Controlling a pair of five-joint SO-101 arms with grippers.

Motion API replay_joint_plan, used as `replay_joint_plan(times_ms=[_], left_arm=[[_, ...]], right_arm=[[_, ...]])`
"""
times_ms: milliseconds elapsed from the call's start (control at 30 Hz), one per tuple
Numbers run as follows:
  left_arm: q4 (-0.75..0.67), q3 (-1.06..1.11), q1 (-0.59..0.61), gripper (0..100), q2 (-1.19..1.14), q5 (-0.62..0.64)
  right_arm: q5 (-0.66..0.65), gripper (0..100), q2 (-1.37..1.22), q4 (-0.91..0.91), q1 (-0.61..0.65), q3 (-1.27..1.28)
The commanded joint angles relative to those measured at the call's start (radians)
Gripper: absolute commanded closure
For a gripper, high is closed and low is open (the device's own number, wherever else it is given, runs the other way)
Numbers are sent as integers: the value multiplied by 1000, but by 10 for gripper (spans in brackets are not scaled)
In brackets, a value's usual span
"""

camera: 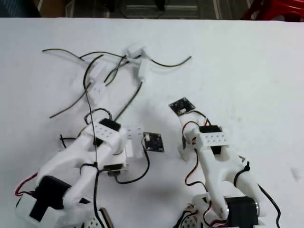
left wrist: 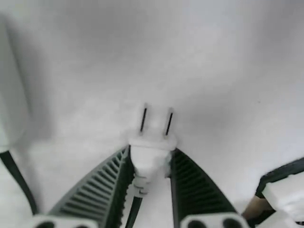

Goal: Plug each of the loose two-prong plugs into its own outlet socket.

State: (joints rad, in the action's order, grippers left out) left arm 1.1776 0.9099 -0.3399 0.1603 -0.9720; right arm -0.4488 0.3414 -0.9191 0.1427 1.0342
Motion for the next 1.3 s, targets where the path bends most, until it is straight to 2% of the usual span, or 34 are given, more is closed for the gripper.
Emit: replay_joint_plan(times_ms=[0,133,300,400,600,733,833,1100,1267], left_arm=[[-9,-23,-10,976,-5,8],[-11,-23,-12,976,-5,9],[-48,-23,-79,976,-10,130],[-49,-23,-102,968,-12,135],[-44,-25,-56,898,-7,135],[-43,-25,-56,906,-5,135],[-43,-23,-58,986,-5,135],[-37,-2,-54,978,8,137],[-100,92,-51,978,177,141]], right_arm=[[-12,728,7,4,-10,2],[-12,728,7,4,-10,2],[-12,728,7,4,-7,2],[-12,728,7,4,-7,2],[-12,728,7,2,-8,2],[-12,728,7,2,-8,2],[-12,728,7,2,-10,2],[-5,729,7,2,-13,2],[-3,729,15,8,-54,2]])
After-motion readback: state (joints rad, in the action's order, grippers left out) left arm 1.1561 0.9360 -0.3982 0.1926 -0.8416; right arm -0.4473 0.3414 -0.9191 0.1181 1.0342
